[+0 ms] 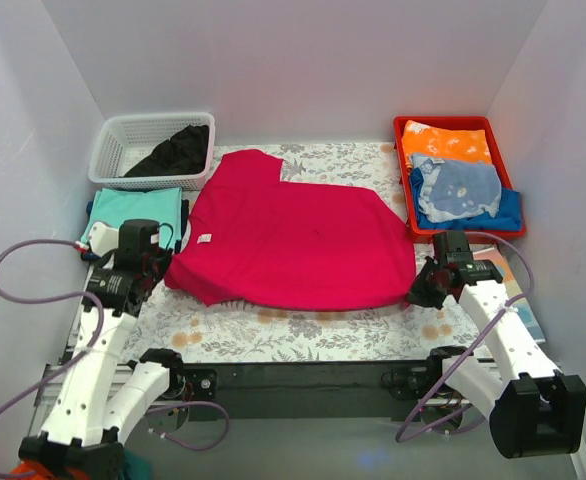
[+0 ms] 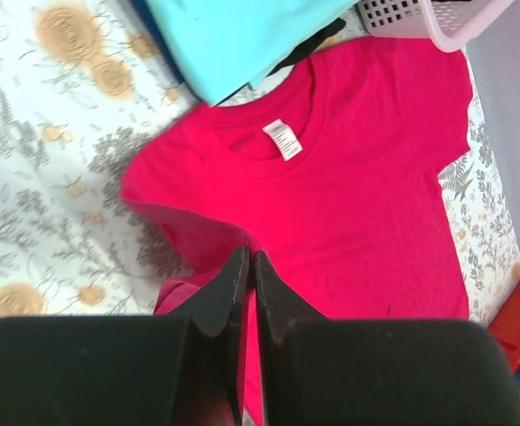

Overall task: Fold and stack the t-shirts
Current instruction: Fold the tshirt

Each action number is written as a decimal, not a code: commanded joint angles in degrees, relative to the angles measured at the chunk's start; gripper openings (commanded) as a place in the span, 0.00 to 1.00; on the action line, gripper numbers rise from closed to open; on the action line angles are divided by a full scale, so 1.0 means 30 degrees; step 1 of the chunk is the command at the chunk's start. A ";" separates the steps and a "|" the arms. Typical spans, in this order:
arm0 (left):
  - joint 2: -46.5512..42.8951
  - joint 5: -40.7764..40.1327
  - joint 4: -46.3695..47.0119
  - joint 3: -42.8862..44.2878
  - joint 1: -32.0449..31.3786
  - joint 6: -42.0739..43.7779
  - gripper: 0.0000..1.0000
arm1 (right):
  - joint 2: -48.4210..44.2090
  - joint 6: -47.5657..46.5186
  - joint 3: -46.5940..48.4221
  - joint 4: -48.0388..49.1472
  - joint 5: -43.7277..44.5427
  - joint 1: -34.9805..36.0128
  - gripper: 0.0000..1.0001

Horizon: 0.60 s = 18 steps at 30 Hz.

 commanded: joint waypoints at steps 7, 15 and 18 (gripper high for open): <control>0.4280 -0.0021 0.6839 0.0620 0.0015 0.3020 0.00 | 0.2676 -0.0651 0.2185 0.2861 0.1474 -0.0115 0.01; 0.8265 0.0713 1.0092 0.1350 0.0045 0.4398 0.00 | 0.4842 -0.1090 0.2390 0.4680 0.1270 -0.1140 0.01; 0.9467 0.0712 1.0853 0.1528 0.0103 0.4604 0.00 | 0.5603 -0.1295 0.2595 0.5294 0.1299 -0.1492 0.01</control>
